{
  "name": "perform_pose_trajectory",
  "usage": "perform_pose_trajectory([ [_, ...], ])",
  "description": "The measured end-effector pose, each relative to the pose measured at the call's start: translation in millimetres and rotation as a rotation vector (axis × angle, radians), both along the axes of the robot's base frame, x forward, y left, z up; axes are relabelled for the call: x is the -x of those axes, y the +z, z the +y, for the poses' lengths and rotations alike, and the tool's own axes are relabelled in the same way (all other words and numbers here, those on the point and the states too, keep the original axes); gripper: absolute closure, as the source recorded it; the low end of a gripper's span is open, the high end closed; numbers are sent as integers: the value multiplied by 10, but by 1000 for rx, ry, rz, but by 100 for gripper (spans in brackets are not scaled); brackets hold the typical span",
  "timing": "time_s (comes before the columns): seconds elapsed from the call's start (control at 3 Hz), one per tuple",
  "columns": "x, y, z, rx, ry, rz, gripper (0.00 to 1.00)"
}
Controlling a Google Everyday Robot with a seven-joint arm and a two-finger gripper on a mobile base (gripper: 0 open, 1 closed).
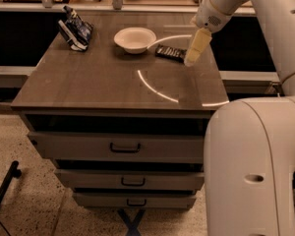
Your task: Move rxbar chocolate near paper bowl
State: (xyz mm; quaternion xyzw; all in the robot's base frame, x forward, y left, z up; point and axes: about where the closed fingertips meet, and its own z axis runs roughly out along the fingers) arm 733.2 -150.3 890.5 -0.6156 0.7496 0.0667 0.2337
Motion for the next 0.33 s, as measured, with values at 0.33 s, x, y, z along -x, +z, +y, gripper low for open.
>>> perform_pose_trajectory([
  [0.33, 80, 175, -135, -93, 28, -41, 0],
])
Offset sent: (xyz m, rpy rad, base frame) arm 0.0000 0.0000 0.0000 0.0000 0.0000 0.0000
